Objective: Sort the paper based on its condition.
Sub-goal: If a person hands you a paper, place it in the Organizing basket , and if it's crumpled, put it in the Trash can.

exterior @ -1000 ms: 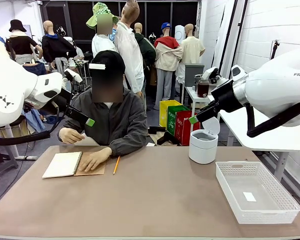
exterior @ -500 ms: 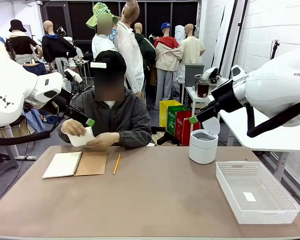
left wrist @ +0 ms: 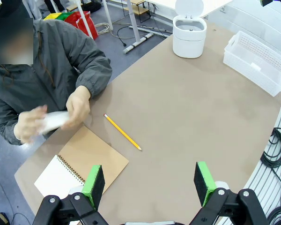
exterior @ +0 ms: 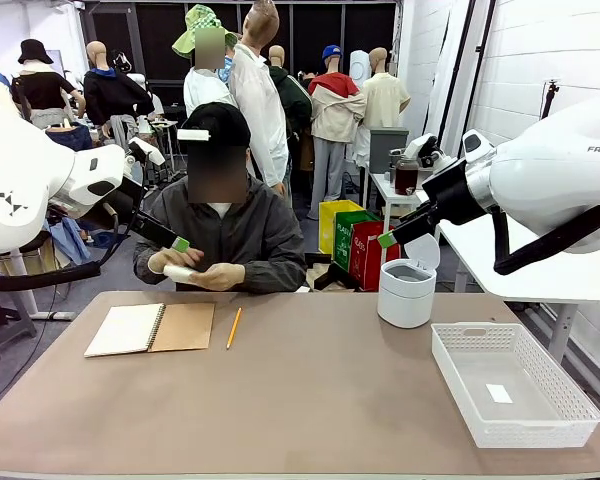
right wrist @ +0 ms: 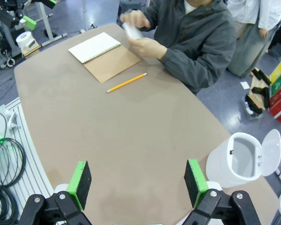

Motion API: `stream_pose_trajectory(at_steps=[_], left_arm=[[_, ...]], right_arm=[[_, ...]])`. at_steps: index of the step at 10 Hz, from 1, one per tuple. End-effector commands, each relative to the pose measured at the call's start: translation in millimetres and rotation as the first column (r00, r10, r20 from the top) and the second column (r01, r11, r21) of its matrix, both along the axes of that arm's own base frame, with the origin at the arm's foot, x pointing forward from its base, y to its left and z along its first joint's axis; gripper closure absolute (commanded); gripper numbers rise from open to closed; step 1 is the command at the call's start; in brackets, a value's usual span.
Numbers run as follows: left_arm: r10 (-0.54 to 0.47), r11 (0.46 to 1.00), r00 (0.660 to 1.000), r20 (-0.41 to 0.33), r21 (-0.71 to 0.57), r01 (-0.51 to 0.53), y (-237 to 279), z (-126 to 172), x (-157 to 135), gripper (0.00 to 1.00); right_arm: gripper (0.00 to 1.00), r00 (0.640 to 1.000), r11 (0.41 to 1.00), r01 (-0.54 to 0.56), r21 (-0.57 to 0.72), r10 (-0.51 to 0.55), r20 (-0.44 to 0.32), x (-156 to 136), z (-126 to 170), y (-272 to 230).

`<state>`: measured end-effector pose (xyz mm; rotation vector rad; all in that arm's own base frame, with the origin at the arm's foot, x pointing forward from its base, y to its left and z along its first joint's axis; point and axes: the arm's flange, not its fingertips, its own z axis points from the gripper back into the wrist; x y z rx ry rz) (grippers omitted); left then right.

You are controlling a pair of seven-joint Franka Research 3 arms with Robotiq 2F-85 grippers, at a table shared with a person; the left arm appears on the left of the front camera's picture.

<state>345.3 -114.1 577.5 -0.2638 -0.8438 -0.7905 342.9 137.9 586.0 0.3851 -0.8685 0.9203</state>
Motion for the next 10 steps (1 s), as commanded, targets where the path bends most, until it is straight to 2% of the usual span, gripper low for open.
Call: stream_pose_trajectory(at_steps=[1, 10], left_arm=[[-0.002, 1.000, 1.000, -0.008, -0.001, 0.002, 1.0, 1.0, 0.0, 0.00], [-0.002, 1.000, 1.000, -0.008, -0.001, 0.002, 1.0, 1.0, 0.0, 0.00]], right_arm=[[0.00, 1.000, 1.000, -0.006, 0.003, 0.006, -0.007, -0.3, -0.3, -0.8], [0.00, 1.000, 1.000, -0.006, 0.003, 0.006, -0.007, -0.3, -0.3, -0.8]])
